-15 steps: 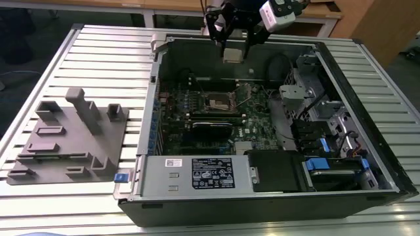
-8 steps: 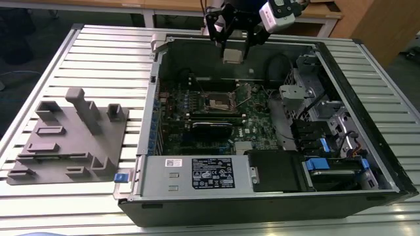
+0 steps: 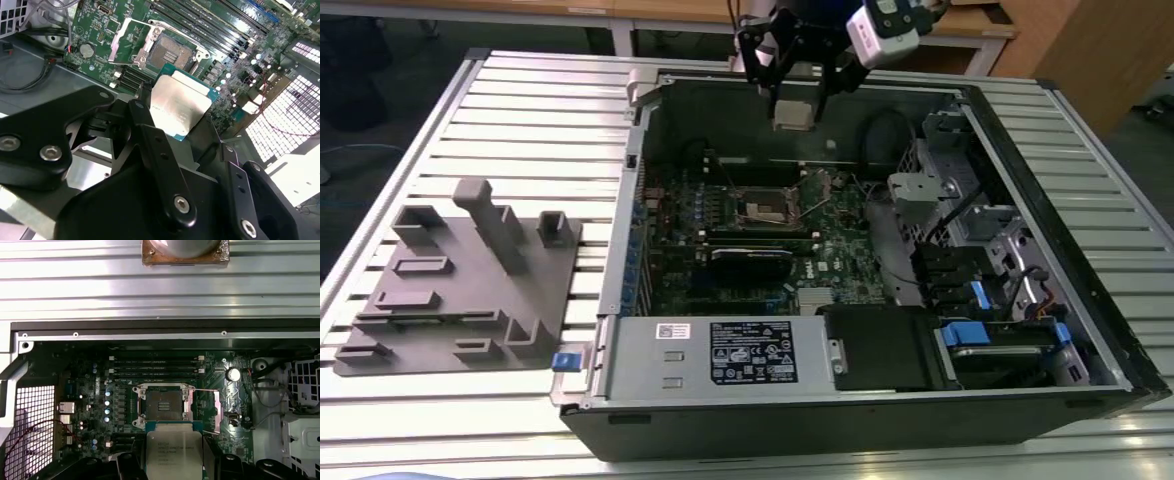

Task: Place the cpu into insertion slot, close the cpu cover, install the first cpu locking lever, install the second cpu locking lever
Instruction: 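Place the cpu into insertion slot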

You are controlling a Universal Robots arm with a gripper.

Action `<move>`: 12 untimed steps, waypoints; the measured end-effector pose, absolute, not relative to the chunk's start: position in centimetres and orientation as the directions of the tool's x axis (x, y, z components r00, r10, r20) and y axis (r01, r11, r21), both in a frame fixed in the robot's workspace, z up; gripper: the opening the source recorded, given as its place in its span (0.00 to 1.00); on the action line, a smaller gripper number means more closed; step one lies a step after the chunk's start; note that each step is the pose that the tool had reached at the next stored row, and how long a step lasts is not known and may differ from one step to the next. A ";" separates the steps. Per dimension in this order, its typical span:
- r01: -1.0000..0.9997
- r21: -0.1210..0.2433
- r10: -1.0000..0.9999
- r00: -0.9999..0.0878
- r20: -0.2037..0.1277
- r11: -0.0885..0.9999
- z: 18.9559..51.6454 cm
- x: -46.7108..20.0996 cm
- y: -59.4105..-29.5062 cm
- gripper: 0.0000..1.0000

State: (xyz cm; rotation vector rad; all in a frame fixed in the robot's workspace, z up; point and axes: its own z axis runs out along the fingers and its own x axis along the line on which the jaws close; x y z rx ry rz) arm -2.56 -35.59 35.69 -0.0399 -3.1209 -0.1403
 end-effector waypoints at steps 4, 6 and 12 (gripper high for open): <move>0.026 0.089 0.025 -1.000 0.018 0.996 35.7 -2.6 -35.6 0.54; 0.026 0.089 0.025 -1.000 0.018 0.996 35.6 -2.6 -35.6 0.54; 0.026 0.089 0.025 -1.000 0.016 0.996 35.4 -2.6 -35.6 0.54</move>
